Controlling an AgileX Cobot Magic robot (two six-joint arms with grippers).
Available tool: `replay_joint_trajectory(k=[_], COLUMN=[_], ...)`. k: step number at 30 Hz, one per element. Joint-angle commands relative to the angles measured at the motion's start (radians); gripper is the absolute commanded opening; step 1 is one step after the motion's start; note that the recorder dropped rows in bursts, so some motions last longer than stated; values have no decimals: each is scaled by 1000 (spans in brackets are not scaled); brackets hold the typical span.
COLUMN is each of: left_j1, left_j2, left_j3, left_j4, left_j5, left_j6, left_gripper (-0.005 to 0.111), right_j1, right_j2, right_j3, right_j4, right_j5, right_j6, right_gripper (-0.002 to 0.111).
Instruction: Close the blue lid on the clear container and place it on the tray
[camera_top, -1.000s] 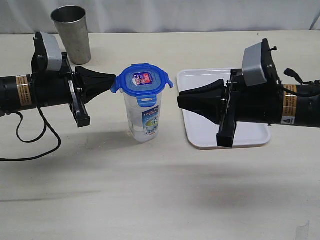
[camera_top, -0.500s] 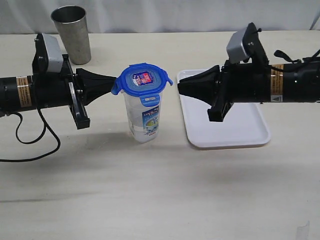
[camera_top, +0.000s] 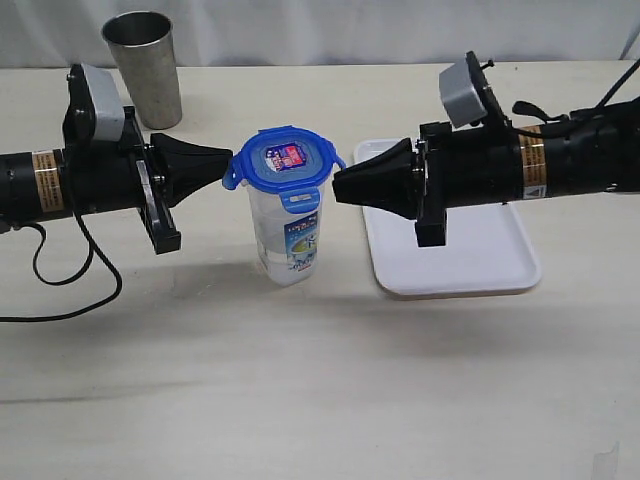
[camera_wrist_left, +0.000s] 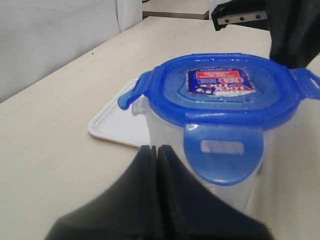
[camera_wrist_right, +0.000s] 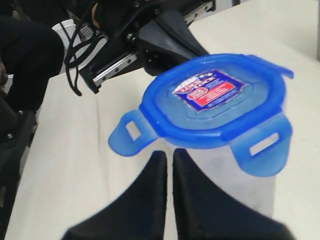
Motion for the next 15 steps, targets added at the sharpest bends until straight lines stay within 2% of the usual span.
replay_joint_trajectory(k=[1,15], left_j1=[2,2], left_j2=[-3,-3], left_j3=[-5,-5], left_j4=[-11,-11], left_j5=[-9,-11], left_j6=[-8,-8], left_gripper=[0,0], right_j1=[-2,-2], right_j2=[0,48], right_j3=[-6,-20], right_j4=[43,108], right_j5=[75,70], right_j6=[-27,-73], right_gripper=[4,4])
